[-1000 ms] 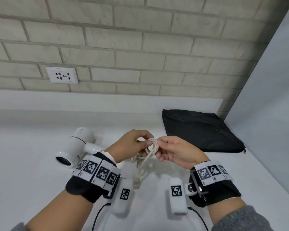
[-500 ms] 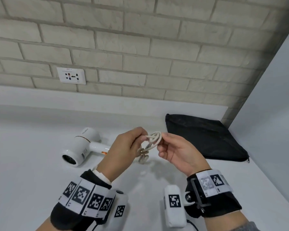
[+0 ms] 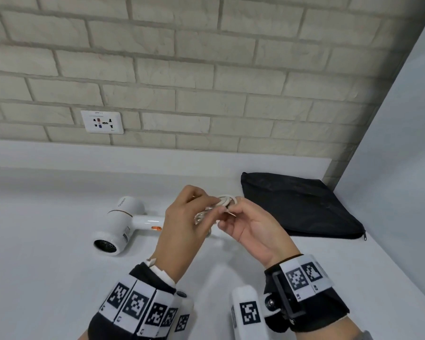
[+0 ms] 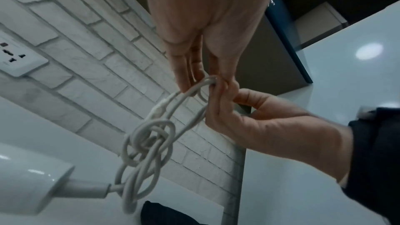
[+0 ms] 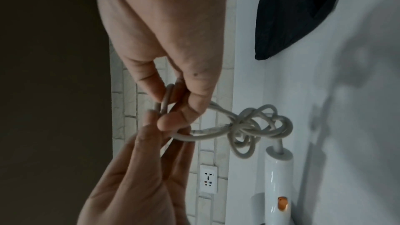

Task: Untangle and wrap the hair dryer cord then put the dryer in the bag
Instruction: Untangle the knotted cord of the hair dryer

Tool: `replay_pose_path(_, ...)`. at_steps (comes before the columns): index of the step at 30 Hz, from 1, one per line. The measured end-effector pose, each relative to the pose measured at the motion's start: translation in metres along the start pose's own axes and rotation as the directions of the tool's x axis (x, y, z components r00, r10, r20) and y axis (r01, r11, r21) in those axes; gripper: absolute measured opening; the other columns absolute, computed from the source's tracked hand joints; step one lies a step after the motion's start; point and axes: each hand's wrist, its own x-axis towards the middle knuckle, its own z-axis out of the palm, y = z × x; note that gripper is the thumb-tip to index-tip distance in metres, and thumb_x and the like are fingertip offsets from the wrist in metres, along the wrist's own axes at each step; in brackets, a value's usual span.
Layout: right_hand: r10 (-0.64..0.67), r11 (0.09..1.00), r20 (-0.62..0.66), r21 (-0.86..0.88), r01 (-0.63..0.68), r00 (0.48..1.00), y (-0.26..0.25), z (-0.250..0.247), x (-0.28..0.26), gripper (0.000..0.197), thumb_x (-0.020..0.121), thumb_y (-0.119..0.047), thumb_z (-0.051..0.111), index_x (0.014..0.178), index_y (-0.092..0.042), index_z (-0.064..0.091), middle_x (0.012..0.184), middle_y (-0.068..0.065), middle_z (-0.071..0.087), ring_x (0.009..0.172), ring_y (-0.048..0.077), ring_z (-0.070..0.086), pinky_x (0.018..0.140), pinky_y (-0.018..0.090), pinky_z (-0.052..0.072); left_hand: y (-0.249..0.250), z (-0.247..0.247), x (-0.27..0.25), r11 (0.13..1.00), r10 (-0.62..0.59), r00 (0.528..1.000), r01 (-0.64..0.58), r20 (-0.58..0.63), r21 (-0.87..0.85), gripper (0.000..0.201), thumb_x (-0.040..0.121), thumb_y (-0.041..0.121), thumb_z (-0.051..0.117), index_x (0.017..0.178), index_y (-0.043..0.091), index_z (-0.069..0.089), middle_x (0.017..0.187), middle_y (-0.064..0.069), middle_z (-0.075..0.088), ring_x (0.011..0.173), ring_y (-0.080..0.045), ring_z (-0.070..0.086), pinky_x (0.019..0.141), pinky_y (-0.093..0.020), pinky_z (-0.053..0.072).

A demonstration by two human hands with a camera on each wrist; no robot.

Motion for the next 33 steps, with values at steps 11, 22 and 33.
replay_pose_path(11,0.189,0.853,0.026,-0.499,-0.151,0.982,0.007,-0.018,-0.004,0.03,0.081,0.013,0.031,0.076,-0.009,0.05,0.056,0.003,0.044,0.049,0.015,0.05,0.065,0.034,0.056,-0.025,0.005,0.0,0.961,-0.273,0.959,0.269,-0.073,-0.056,0.014,0.095,0.014,0.041,0.083,0.018,0.046,0.099,-0.006,0.053,0.085,-0.021,0.063,0.081,-0.03,0.053)
replay_pose_path(22,0.152,0.887,-0.171,-0.411,-0.211,0.973,0.017,-0.021,0.002,0.023,0.097,-0.006,0.037,0.096,-0.009,0.059,0.053,0.0,0.037,0.046,0.009,0.039,0.047,0.021,0.044,-0.022,-0.005,0.009,0.93,-0.322,0.946,0.311,-0.023,-0.196,0.018,0.096,0.012,0.039,0.08,0.016,0.045,0.068,0.005,0.052,0.06,-0.009,0.046,0.063,-0.015,0.041)
replay_pose_path(33,-0.219,0.524,-0.009,-0.844,0.11,0.976,-0.006,-0.021,-0.001,0.015,0.091,-0.02,0.053,0.088,-0.019,0.068,0.056,-0.019,0.057,0.05,-0.001,0.049,0.05,0.008,0.037,-0.024,-0.029,0.009,0.626,-0.426,0.794,0.604,0.433,-0.493,0.014,0.096,0.023,0.038,0.085,0.02,0.045,0.085,-0.007,0.059,0.057,-0.012,0.055,0.078,-0.029,0.049)
